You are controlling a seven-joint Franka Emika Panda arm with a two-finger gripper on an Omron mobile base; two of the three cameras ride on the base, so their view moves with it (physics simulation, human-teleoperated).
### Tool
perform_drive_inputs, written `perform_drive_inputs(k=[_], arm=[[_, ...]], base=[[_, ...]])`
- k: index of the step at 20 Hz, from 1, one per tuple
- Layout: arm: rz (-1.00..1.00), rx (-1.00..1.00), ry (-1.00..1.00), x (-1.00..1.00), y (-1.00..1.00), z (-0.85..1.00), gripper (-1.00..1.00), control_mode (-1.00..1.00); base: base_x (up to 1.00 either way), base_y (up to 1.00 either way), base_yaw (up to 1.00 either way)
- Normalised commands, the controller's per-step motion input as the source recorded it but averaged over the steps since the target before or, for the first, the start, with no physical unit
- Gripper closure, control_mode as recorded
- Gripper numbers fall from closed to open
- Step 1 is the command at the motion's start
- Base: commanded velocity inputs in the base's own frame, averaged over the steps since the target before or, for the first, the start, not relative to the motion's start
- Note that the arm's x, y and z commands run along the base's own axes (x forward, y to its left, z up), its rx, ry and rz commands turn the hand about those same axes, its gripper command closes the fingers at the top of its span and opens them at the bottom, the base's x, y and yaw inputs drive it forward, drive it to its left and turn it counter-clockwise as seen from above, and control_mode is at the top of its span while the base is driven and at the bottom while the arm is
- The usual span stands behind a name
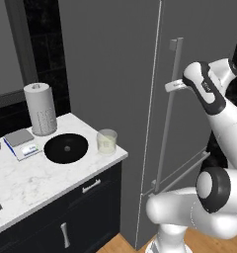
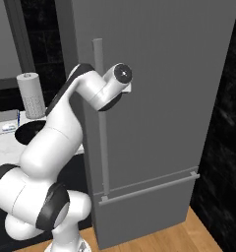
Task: Grab a lemon wedge from the fridge and one ice cube from the ice bowl, and put them in the glass of lemonade.
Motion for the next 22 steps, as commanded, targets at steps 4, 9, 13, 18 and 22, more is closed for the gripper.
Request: perform_drive_inputs(k=[4, 9, 13, 18, 22], arm=[[0.0, 0.0, 0.0, 0.0, 0.12, 0.0, 1.0, -1.0], [-0.04, -0.01, -0.01, -0.02, -0.16, 0.0, 1.0, -1.0], [-0.09, 0.0, -0.03, -0.07, -0.74, 0.0, 1.0, -1.0], [-0.11, 0.0, -0.08, -0.23, -0.91, 0.0, 1.0, -1.0], [-0.13, 0.0, -0.07, -0.3, -1.0, 0.0, 1.0, -1.0]], base=[[0.0, 0.0, 0.0], [0.0, 0.0, 0.0], [0.0, 0.0, 0.0], [0.0, 0.0, 0.0], [0.0, 0.0, 0.0]])
